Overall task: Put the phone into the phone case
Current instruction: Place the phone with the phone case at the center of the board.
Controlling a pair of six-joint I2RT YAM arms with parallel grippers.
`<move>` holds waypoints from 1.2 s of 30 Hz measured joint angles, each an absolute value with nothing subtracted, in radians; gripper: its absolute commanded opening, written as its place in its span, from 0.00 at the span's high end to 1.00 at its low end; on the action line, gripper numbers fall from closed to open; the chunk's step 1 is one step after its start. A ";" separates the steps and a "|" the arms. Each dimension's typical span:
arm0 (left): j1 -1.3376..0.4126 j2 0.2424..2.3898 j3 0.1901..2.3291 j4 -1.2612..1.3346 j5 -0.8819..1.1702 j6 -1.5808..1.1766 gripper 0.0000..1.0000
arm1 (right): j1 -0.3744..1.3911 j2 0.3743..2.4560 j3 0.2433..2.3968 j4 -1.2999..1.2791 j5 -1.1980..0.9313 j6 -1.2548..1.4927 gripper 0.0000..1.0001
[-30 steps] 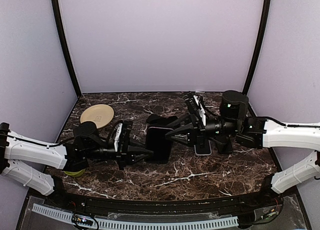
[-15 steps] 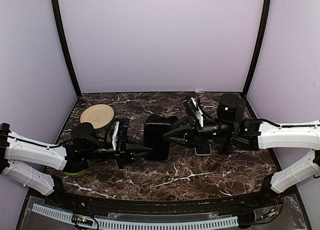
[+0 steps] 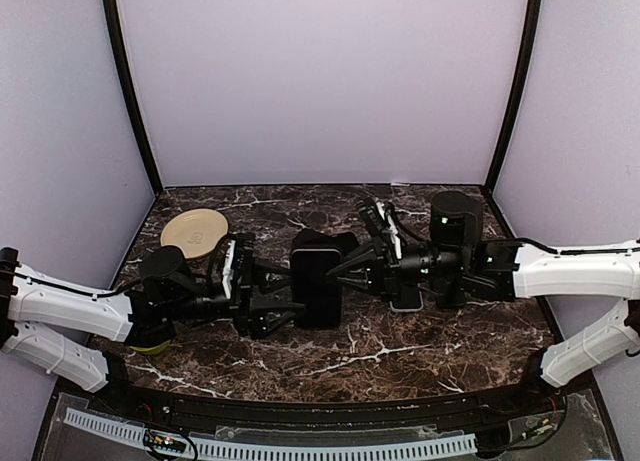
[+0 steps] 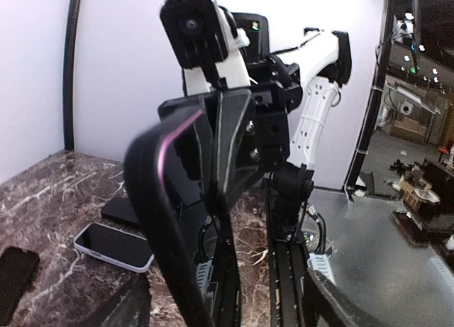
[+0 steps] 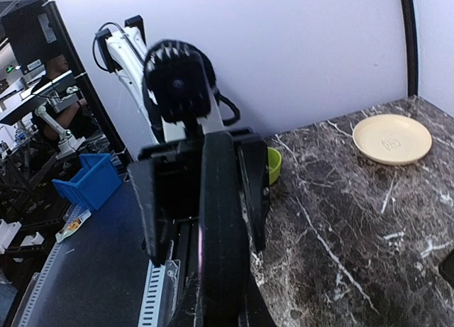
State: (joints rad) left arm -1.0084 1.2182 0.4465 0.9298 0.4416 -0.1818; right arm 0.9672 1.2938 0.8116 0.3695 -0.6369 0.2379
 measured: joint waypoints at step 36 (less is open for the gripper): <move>-1.009 1.154 0.459 0.843 0.116 -0.071 0.07 | 0.510 1.811 0.994 -0.009 -0.759 0.426 0.79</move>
State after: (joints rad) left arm -1.0092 1.1538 0.4595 0.8433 0.1158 -0.0708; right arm 0.5102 1.8111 0.9943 -0.0093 -0.7589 0.4259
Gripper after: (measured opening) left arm 0.927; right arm 0.154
